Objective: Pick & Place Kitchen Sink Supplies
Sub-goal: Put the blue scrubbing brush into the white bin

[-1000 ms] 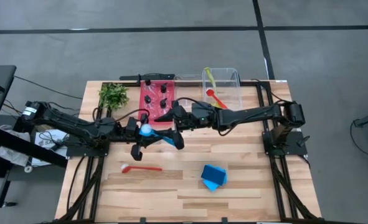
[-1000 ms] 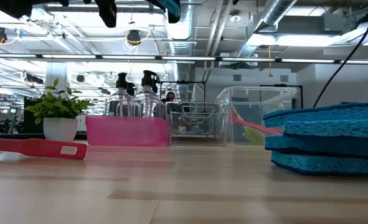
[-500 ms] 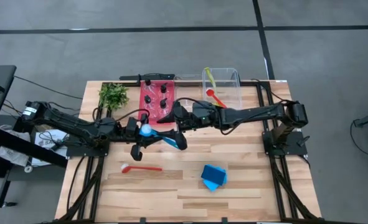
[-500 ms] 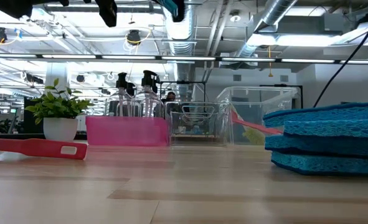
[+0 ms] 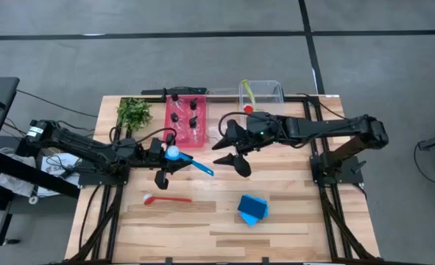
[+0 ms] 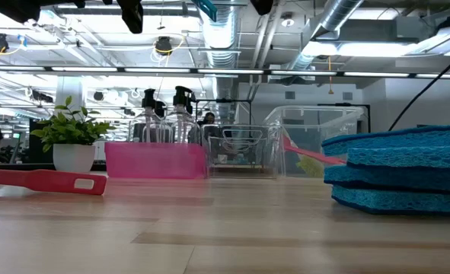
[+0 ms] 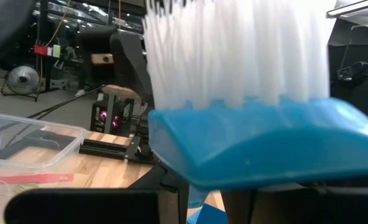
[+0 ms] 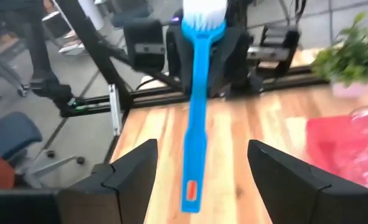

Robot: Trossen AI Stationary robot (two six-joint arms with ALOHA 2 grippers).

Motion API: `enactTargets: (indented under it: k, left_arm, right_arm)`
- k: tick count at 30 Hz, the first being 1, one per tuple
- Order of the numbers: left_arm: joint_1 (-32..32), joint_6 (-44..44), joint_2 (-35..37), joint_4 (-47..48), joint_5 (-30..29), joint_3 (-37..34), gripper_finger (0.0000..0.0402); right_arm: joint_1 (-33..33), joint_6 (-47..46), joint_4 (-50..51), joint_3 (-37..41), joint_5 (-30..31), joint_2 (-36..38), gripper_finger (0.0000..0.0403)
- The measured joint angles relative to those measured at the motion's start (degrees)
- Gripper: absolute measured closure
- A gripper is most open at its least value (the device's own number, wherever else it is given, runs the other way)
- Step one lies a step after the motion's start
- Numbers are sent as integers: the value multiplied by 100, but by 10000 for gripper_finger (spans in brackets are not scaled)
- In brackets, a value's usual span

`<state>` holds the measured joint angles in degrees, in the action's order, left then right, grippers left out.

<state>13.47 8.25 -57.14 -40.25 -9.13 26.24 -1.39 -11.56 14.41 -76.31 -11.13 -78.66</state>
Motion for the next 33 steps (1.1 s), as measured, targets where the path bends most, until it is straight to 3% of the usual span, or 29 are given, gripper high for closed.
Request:
enactTargets:
  k: [12,33]
  left_arm:
    - [2,0,0,15,15,0,337]
    - [0,17,0,-483,20,3,337]
  right_arm:
    - [-125,-202,-647,9,-84,-776,159]
    - [-12,-206,-1234,6,-64,-1129,159]
